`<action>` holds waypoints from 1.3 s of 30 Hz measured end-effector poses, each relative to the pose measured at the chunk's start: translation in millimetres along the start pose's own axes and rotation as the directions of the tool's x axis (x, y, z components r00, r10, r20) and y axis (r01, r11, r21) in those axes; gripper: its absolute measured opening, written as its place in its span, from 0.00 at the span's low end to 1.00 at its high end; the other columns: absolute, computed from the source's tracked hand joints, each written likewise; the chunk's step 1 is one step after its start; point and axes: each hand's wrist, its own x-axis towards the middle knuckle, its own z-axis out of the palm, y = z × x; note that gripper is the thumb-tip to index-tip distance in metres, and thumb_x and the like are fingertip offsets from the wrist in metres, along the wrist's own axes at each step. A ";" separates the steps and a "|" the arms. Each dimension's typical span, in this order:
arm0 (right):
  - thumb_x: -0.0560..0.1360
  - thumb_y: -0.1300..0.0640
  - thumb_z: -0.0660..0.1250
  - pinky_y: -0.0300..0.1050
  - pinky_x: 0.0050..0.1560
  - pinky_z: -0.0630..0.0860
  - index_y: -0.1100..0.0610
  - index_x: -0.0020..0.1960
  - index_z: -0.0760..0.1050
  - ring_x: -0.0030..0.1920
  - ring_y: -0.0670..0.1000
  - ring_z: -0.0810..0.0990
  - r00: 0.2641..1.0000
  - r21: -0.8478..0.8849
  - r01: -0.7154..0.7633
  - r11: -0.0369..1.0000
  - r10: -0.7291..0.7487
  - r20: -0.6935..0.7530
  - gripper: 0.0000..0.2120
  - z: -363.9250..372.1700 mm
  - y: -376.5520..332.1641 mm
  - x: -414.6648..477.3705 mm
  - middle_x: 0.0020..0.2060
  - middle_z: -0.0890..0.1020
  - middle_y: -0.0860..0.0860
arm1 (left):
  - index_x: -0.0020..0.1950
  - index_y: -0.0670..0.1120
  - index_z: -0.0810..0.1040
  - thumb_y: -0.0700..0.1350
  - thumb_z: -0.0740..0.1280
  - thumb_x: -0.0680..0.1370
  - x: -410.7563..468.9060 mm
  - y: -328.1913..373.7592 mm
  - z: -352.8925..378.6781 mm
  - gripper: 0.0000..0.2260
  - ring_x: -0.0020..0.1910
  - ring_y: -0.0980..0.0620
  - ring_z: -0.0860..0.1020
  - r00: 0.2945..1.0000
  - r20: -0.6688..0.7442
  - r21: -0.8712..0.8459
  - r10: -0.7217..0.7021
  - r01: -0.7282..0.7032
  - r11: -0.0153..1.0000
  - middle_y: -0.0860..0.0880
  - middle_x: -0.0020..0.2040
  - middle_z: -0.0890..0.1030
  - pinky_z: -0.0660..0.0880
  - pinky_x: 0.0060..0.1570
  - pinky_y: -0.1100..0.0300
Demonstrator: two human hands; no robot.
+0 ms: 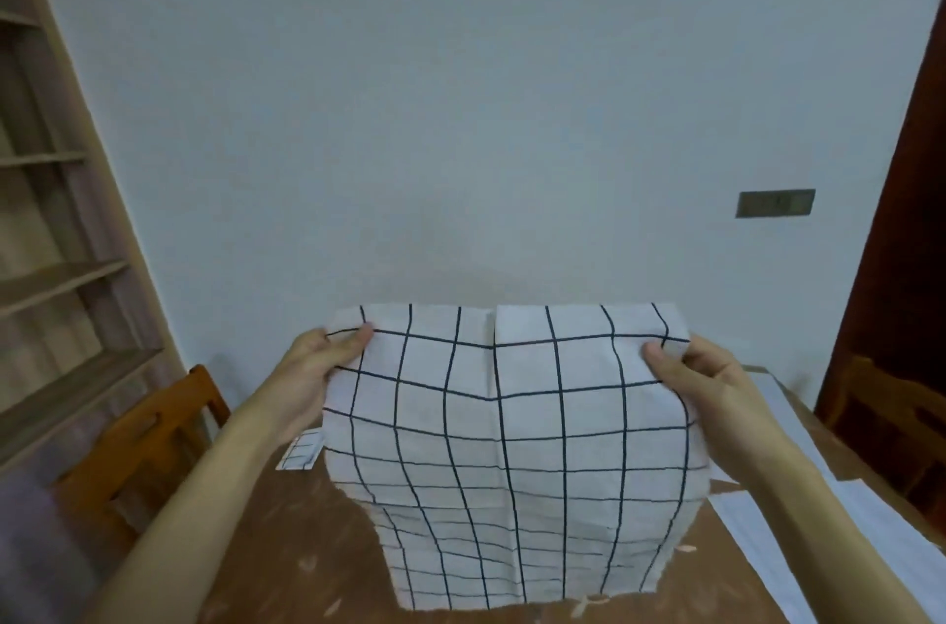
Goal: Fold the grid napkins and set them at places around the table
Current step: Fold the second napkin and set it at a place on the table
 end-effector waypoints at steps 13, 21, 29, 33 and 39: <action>0.77 0.60 0.68 0.53 0.54 0.78 0.61 0.51 0.84 0.50 0.58 0.85 0.983 0.072 -0.137 0.988 0.126 0.135 0.08 123.9 42.5 40.5 0.48 0.86 0.58 | 0.52 0.40 0.85 0.46 0.66 0.78 23.7 -1.5 16.7 0.12 0.54 0.51 0.83 0.975 0.210 0.151 -0.071 0.039 0.988 0.48 0.53 0.85 0.78 0.57 0.56; 0.78 0.57 0.68 0.77 0.66 0.65 0.54 0.63 0.81 0.64 0.66 0.78 0.964 -0.012 -0.144 0.990 0.143 0.225 0.14 166.5 57.1 48.6 0.61 0.81 0.62 | 0.48 0.39 0.83 0.38 0.71 0.74 27.0 -10.9 28.5 0.05 0.61 0.49 0.81 0.968 0.248 -0.101 -0.034 0.061 0.993 0.48 0.65 0.81 0.79 0.56 0.55; 0.75 0.61 0.70 0.61 0.66 0.75 0.60 0.56 0.84 0.59 0.61 0.83 0.995 0.027 -0.046 0.999 0.044 0.094 0.10 193.3 65.9 51.7 0.54 0.85 0.60 | 0.65 0.50 0.77 0.37 0.64 0.81 23.4 -11.6 -10.4 0.15 0.63 0.47 0.81 0.979 0.192 -0.057 -0.068 0.080 0.995 0.44 0.66 0.79 0.81 0.55 0.57; 0.76 0.65 0.70 0.57 0.61 0.78 0.60 0.52 0.84 0.51 0.55 0.85 0.999 0.040 -0.021 0.999 0.022 -0.027 0.07 201.7 62.6 55.2 0.48 0.87 0.57 | 0.65 0.46 0.77 0.60 0.61 0.75 4.1 -5.6 -24.9 0.25 0.53 0.47 0.83 0.991 0.101 -0.152 -0.086 0.100 0.983 0.42 0.60 0.82 0.81 0.47 0.55; 0.76 0.64 0.72 0.51 0.51 0.82 0.56 0.58 0.80 0.50 0.55 0.86 0.983 0.065 0.044 0.997 -0.032 -0.181 0.12 211.9 57.3 65.9 0.49 0.87 0.56 | 0.63 0.49 0.82 0.72 0.59 0.73 -9.7 -14.6 -48.0 0.32 0.68 0.48 0.77 0.992 0.011 -0.111 0.127 -0.125 0.986 0.48 0.65 0.82 0.72 0.67 0.50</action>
